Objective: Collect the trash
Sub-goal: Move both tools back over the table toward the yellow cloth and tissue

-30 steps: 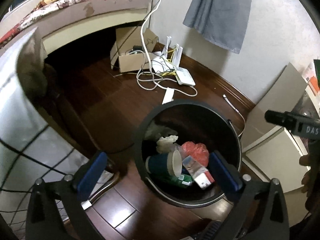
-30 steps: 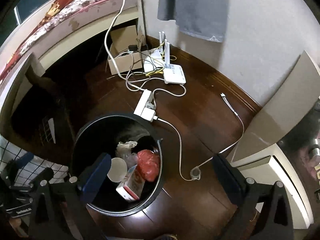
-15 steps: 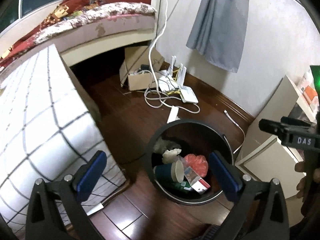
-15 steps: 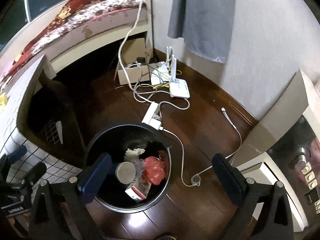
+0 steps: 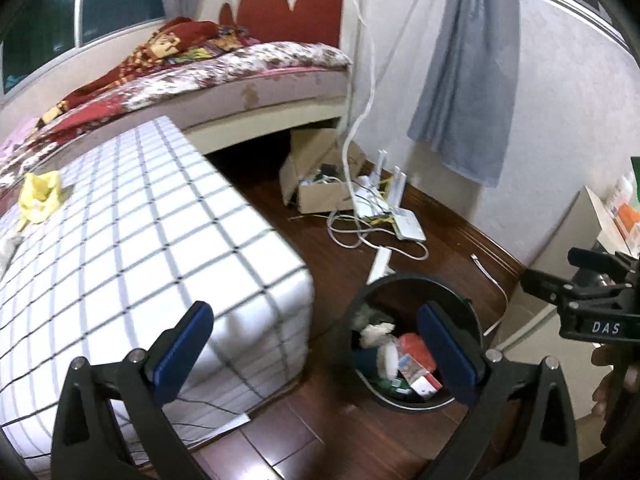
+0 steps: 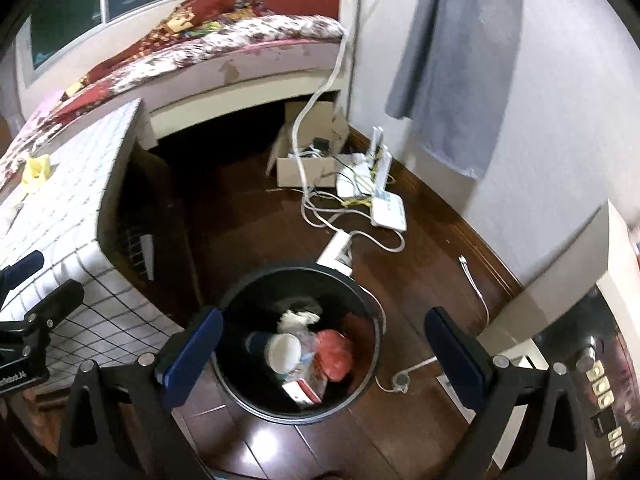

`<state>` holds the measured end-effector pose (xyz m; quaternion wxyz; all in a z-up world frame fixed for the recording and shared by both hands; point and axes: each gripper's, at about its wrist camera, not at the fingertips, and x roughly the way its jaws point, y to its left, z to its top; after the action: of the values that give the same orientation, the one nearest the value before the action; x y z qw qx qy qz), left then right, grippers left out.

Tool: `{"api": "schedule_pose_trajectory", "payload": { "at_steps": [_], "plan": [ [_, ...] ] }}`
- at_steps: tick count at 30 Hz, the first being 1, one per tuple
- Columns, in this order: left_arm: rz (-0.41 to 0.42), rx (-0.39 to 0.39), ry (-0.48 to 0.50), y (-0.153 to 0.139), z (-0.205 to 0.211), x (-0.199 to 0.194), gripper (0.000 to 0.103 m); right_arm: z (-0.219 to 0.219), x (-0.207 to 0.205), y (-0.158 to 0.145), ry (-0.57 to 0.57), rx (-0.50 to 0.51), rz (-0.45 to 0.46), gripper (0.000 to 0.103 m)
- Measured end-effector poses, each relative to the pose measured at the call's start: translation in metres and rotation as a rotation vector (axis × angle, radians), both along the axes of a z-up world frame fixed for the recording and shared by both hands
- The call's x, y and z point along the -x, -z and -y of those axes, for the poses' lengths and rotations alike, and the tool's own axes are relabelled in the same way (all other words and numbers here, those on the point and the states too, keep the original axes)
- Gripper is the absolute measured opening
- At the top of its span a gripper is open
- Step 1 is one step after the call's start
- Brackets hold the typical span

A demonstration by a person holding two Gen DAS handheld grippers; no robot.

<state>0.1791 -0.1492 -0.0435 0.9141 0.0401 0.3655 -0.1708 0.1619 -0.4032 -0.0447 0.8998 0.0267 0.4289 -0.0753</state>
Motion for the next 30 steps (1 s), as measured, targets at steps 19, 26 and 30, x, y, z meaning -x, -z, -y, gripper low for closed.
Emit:
{"api": "schedule_pose_trajectory", "payload": {
  "at_steps": [19,26,30],
  "plan": [
    [0.050,0.012,-0.188,-0.013,-0.100,-0.003,0.102,-0.110,-0.033,-0.029,-0.189,0.041,0.052,0.102],
    [0.058,0.014,-0.251,-0.015,-0.134,0.000,0.102,-0.150,-0.045,-0.038,-0.254,0.032,0.072,0.102],
    [0.064,0.015,-0.301,-0.017,-0.159,-0.001,0.102,-0.173,-0.054,-0.040,-0.295,0.026,0.079,0.102]
  ]
}}
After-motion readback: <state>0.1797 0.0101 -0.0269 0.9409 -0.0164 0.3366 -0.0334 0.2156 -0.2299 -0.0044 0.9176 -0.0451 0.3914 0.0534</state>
